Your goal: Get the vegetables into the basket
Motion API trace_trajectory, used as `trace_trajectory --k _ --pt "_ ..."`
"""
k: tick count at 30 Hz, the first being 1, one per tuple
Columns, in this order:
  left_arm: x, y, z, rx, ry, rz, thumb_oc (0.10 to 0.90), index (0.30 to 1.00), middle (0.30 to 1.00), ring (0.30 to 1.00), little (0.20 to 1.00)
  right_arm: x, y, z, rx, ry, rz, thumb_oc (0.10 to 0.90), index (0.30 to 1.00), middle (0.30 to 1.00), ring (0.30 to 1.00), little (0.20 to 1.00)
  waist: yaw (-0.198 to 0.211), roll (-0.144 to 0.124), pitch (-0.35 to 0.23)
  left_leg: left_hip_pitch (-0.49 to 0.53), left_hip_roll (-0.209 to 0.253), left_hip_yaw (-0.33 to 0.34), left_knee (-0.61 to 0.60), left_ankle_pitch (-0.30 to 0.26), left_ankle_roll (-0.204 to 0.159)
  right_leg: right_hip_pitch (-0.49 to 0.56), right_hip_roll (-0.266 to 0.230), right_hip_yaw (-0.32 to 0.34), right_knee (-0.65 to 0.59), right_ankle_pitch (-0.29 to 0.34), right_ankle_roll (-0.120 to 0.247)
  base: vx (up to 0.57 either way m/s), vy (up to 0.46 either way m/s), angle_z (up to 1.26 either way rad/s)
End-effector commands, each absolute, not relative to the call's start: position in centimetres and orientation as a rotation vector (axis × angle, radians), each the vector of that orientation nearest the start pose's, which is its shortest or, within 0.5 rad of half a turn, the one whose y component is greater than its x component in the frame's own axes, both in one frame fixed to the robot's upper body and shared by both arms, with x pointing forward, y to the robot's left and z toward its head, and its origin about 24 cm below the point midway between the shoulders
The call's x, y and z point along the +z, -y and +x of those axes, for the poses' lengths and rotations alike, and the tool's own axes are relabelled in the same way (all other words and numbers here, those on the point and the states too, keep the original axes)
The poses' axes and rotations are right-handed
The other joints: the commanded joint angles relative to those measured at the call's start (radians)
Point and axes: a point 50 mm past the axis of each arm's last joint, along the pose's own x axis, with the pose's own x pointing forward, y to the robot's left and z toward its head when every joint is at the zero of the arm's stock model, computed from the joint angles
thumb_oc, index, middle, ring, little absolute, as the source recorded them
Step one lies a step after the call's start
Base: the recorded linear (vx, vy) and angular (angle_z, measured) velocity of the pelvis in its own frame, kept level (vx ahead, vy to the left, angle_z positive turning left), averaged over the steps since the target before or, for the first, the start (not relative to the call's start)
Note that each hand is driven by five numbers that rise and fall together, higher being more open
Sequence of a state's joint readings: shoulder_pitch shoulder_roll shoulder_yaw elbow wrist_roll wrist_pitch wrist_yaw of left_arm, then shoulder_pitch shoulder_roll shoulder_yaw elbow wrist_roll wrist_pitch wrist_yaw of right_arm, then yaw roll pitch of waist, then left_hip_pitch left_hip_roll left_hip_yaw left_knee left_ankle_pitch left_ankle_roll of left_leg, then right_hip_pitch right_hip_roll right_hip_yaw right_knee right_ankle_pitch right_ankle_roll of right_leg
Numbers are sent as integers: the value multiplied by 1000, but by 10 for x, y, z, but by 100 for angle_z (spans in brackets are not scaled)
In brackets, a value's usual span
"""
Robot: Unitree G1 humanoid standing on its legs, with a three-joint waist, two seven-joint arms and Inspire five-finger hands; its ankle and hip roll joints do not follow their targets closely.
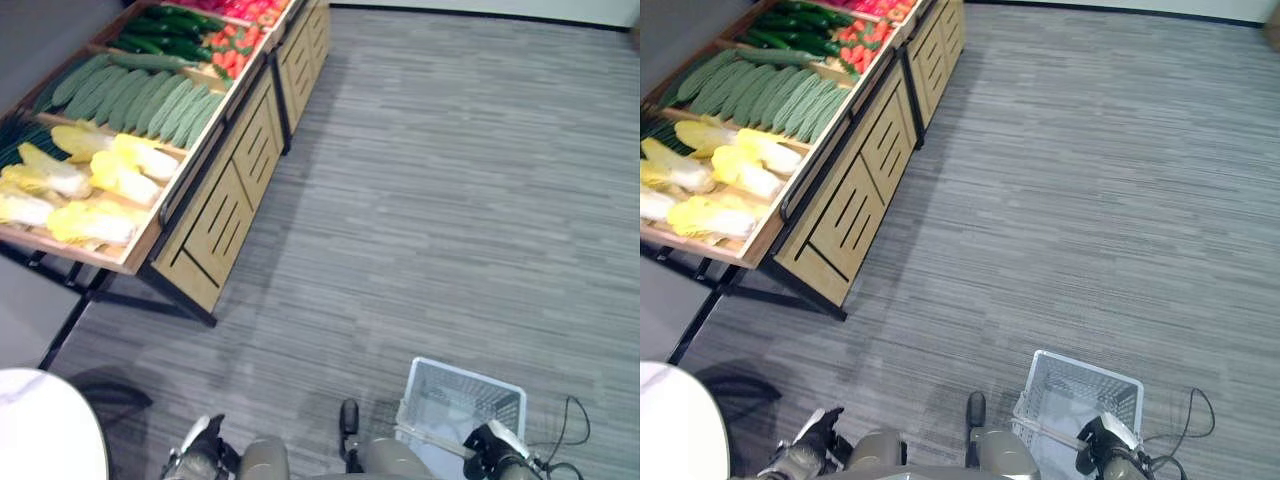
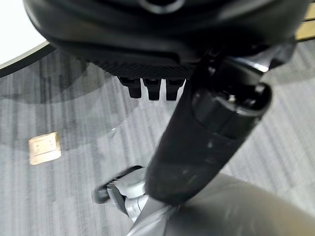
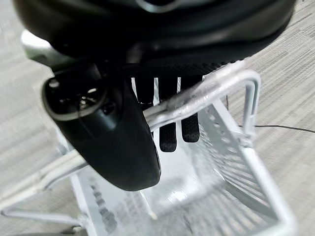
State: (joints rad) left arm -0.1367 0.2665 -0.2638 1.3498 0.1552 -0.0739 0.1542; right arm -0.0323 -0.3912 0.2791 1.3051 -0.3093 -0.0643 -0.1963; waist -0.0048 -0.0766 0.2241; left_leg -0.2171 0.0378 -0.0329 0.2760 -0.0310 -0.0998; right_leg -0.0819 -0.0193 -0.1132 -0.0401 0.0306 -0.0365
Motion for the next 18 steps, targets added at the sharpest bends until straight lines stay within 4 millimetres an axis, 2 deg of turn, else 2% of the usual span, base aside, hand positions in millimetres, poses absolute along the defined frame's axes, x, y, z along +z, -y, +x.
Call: trace_trajectory --k 1,2,4,6,7,9,10,12,13,14,15,17,18 --pt "-156 -236 112 -18 -1135 601 900 1000 1000 1000 1000 -130 315 91 -91 -1115 -891 400 300 300 300 300 26 36 7 -43 27 44 -249 209 57 88 10 94 140 -35 65 459 178 -34" --pt "-157 -237 110 -20 -1143 605 900 1000 1000 1000 1000 -131 315 87 -83 -1127 -889 400 300 300 300 300 31 38 1 -32 32 58 -288 231 53 112 14 107 135 -48 67 456 192 -53" --pt "-159 -238 101 -42 -1170 617 900 1000 1000 1000 1000 -133 314 79 -70 -1156 -884 400 300 300 300 300 31 38 -12 -14 50 104 -293 250 50 141 15 124 138 -64 70 278 143 -47" --pt "-159 -238 97 -44 -1180 614 900 1000 1000 1000 1000 -135 312 74 -55 -1170 -880 400 300 300 300 300 34 37 -22 9 51 116 -307 236 58 148 14 132 143 -76 76 227 161 -61" --pt "-160 -238 96 -51 -1182 622 900 1000 1000 1000 1000 -137 313 65 -65 -1205 -871 400 300 300 300 300 33 34 -39 24 40 119 -319 234 72 161 -6 127 156 -85 88 355 290 -66" --pt "-160 -238 96 -55 -1182 628 900 1000 1000 1000 1000 -139 312 61 -68 -1221 -863 400 300 300 300 300 29 30 -46 35 29 131 -317 224 80 159 -18 129 181 -86 98 264 244 -41" --pt "-159 -240 96 -67 -1180 638 900 1000 1000 1000 1000 -141 310 55 -65 -1254 -851 400 300 300 300 300 24 20 -54 57 9 148 -314 201 98 152 -41 141 221 -60 117 216 227 -8" --pt "-159 -240 97 -71 -1177 641 900 1000 1000 1000 1000 -141 309 57 -60 -1250 -852 400 300 300 300 300 22 16 -54 62 2 154 -309 192 105 142 -49 147 242 -43 123 189 208 -6" --pt "-158 -241 100 -78 -1166 647 900 1000 1000 1000 1000 -142 305 60 -52 -1244 -847 400 300 300 300 300 22 4 -55 70 -13 168 -294 163 123 122 -69 156 294 -2 141 104 125 -18" --pt "-158 -241 100 -78 -1166 647 900 1000 1000 1000 1000 -142 305 60 -52 -1244 -847 400 300 300 300 300 23 3 -55 70 -14 169 -293 162 124 121 -70 157 295 -2 142 195 248 -24" --pt "-156 -245 103 -57 -1160 650 900 1000 1000 1000 1000 -143 300 70 -36 -1215 -844 400 300 300 300 300 23 -7 -49 82 -26 182 -286 140 140 93 -81 162 350 60 155 92 127 -15" --pt "-155 -246 105 -49 -1156 649 900 1000 1000 1000 1000 -143 298 74 -30 -1205 -846 400 300 300 300 300 27 -7 -44 87 -28 187 -281 131 147 75 -86 159 382 81 161 104 144 -5" --pt "-154 -249 108 -31 -1152 646 900 1000 1000 1000 1000 -143 291 86 -2 -1169 -851 400 300 300 300 300 29 -10 -35 101 -32 195 -275 115 156 50 -90 145 436 128 172 126 162 -3"
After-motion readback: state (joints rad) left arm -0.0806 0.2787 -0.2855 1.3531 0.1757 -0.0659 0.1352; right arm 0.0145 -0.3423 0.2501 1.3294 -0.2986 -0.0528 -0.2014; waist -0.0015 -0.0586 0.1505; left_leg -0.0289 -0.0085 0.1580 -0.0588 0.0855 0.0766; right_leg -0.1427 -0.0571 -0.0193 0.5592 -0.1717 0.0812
